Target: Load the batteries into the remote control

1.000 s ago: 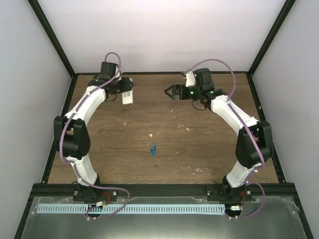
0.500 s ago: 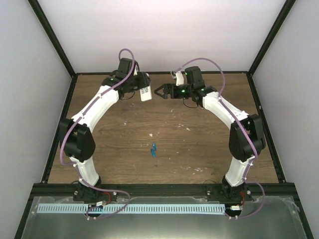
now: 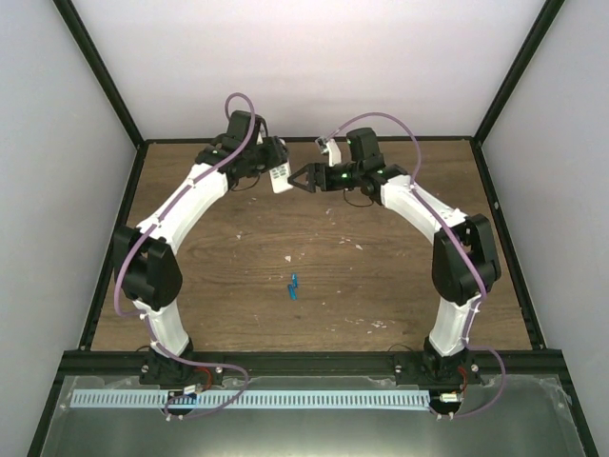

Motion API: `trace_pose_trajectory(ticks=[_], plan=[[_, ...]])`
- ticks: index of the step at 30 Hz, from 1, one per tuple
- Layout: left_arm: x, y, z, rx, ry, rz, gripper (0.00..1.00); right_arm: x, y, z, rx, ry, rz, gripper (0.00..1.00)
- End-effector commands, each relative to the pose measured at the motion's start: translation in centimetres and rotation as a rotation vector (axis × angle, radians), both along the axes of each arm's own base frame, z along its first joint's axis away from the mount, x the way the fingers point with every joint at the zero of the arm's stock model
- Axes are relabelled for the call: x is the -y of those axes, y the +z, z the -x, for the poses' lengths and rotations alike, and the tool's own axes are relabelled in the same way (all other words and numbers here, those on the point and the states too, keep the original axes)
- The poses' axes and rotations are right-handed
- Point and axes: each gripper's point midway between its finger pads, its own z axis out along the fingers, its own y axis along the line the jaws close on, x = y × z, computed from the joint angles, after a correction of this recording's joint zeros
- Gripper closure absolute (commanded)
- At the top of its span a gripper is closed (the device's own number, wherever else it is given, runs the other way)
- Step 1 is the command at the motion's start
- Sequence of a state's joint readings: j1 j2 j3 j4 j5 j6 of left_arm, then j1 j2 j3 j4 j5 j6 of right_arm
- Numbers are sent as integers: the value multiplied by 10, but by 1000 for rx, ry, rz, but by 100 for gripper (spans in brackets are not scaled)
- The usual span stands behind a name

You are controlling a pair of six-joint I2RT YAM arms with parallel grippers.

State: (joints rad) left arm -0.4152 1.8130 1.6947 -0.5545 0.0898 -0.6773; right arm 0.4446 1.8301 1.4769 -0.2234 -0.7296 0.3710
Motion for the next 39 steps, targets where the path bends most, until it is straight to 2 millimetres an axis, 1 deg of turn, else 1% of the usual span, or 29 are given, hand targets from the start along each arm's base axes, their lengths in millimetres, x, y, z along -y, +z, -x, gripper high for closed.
trace_pose_trajectory(ticks=[1, 5, 12, 16, 19, 22, 31, 39], plan=[[7, 26, -2, 60, 5, 36, 93, -17, 26, 6, 60, 86, -56, 20], [13, 29, 1, 72, 2, 30, 94, -18, 26, 8, 61, 100, -52, 24], [19, 30, 3, 75, 1, 22, 95, -21, 22, 13, 43, 122, -45, 32], [21, 32, 5, 79, 8, 16, 96, -22, 20, 15, 37, 130, -41, 39], [22, 32, 5, 79, 11, 17, 97, -24, 19, 17, 31, 139, -42, 42], [24, 34, 6, 82, 10, 17, 97, -24, 19, 18, 30, 145, -44, 48], [31, 36, 10, 91, 7, 2, 98, -25, 19, 17, 32, 146, -43, 54], [31, 36, 11, 95, 19, -14, 98, -25, 19, 16, 31, 141, -40, 62]])
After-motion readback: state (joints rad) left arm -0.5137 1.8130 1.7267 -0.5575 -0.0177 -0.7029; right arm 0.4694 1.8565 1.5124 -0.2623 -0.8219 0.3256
